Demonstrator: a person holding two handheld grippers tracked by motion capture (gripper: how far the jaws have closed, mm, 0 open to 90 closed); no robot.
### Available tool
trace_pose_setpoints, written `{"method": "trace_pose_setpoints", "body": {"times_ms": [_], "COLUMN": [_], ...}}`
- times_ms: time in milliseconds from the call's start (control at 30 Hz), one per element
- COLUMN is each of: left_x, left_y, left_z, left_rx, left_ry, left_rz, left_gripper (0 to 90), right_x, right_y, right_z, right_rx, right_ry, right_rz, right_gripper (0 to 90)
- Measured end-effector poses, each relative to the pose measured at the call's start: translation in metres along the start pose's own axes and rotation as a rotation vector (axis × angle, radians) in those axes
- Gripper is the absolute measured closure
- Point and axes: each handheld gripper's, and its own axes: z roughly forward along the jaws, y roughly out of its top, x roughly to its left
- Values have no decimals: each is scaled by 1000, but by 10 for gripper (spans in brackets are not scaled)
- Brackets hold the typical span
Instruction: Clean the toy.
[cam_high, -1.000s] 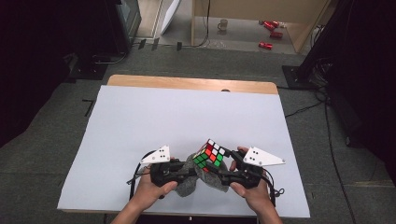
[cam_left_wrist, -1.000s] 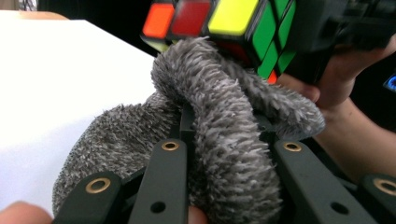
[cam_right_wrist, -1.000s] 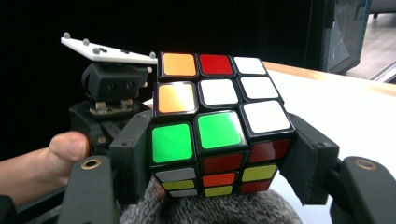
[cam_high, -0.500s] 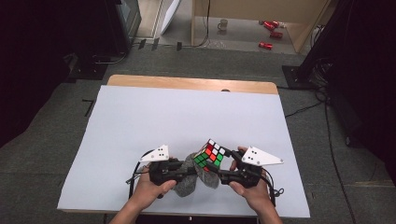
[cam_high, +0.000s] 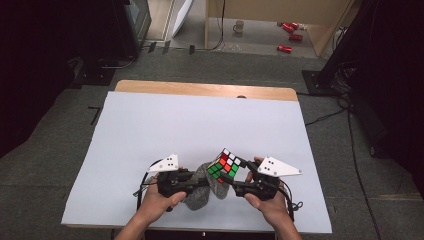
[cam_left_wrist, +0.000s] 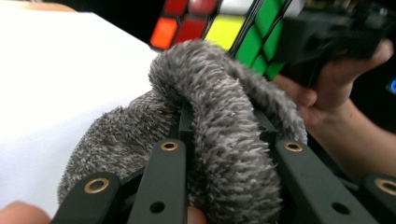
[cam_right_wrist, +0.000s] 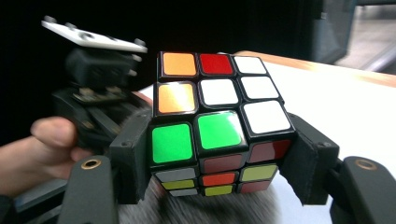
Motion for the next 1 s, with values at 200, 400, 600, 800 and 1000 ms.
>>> {"method": "trace_pose_setpoints", "body": {"times_ms": [200, 400, 600, 800, 1000], "left_x": [1, -4, -2, -3, 2], "left_y": [0, 0, 1, 0, 3], "left_z": [0, 1, 0, 2, -7], "left_rx": [-3, 3, 2, 16, -33], "left_ry": [36, 4, 43, 51, 57], "left_rz": [5, 27, 16, 27, -5], "left_gripper": [747, 743, 742, 741, 741], "right_x": [5, 3, -1, 3, -3], "right_y": [2, 1, 0, -2, -2], "right_z": [0, 1, -1, 4, 0], "right_rx": [-12, -8, -5, 9, 2], "right_ry": [17, 11, -6, 1, -27], "right_rz": [2, 3, 12, -16, 5], "right_gripper": [344, 345, 344, 344, 344]}}
